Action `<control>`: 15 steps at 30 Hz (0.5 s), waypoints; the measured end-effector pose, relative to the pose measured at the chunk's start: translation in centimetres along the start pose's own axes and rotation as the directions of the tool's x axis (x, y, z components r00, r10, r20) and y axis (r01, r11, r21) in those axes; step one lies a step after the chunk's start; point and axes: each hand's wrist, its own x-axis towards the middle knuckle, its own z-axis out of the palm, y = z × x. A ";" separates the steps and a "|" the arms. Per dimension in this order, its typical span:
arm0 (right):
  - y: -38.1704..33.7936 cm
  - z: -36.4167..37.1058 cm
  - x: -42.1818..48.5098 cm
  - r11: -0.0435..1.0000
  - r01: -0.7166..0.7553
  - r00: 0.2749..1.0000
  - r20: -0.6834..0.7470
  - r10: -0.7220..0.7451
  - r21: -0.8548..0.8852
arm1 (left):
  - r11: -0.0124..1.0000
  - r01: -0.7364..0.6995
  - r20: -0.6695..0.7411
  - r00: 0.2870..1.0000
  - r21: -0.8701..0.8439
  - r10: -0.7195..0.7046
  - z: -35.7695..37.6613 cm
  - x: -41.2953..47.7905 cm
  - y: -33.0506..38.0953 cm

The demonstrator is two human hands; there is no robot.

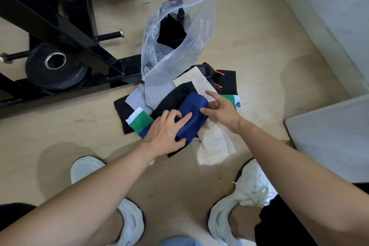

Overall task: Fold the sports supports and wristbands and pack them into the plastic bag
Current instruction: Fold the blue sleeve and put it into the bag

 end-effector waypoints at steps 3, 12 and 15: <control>0.2 0.6 0.0 0.949 0.141 0.979 -0.103 -0.177 -0.283 | 1.000 0.025 0.080 0.996 0.004 -0.025 0.1 -0.1 0.5; 3.1 1.4 -0.2 0.633 0.243 0.948 0.040 -0.317 -0.735 | 0.777 0.438 0.155 0.896 -0.453 -0.415 -0.6 1.2 1.1; 3.2 1.8 -0.3 0.608 0.224 0.943 0.012 -0.333 -0.762 | 0.718 0.583 0.323 0.811 -0.380 -0.487 0.0 1.5 1.5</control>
